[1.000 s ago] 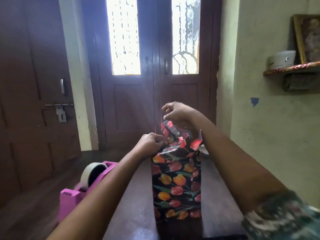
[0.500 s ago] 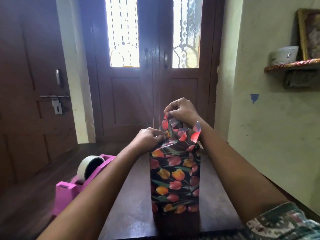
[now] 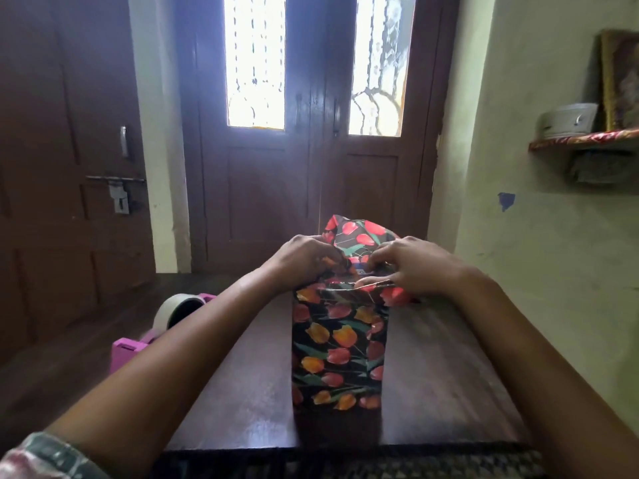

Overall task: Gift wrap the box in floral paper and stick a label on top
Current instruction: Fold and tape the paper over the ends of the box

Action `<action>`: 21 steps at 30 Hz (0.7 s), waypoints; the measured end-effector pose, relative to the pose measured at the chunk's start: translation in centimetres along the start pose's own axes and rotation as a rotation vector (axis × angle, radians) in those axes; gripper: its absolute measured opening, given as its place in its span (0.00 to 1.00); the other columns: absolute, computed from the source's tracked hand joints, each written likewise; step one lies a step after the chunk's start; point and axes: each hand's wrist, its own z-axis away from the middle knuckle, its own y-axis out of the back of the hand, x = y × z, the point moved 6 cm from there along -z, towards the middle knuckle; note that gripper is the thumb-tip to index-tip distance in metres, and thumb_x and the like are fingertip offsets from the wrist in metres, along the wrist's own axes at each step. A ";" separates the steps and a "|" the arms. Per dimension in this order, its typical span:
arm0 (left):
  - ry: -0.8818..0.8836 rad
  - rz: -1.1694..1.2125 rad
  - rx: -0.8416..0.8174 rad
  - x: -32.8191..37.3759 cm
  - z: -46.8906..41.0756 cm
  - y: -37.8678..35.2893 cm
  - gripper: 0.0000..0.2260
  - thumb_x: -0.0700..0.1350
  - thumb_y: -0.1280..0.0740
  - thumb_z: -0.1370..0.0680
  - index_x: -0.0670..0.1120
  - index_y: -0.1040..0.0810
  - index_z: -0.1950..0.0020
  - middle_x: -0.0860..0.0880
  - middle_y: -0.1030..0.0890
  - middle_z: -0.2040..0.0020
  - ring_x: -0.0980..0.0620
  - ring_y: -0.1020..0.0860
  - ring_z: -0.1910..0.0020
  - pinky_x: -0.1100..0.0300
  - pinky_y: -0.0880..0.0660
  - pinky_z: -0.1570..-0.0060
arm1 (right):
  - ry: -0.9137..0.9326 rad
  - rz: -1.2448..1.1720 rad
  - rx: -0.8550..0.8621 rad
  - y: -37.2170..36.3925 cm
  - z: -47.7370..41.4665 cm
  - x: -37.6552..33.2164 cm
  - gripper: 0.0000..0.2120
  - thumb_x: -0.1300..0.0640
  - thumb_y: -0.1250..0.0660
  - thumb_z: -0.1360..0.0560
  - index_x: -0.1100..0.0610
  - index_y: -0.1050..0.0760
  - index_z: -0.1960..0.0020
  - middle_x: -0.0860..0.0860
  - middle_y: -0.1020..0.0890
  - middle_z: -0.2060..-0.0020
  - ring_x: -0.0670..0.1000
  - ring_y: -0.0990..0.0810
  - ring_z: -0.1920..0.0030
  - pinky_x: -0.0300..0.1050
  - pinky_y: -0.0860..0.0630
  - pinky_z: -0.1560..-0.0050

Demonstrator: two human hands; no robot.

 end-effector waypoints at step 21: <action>0.166 0.305 -0.549 -1.0 1.0 -1.3 0.25 0.59 0.37 0.28 0.57 0.32 0.31 0.58 0.25 0.39 0.59 0.25 0.42 0.64 0.29 0.42 | 0.042 -0.394 -0.020 -1.5 -1.1 -1.1 0.29 0.40 0.31 0.32 0.50 0.28 0.34 0.49 0.24 0.38 0.49 0.26 0.39 0.45 0.28 0.41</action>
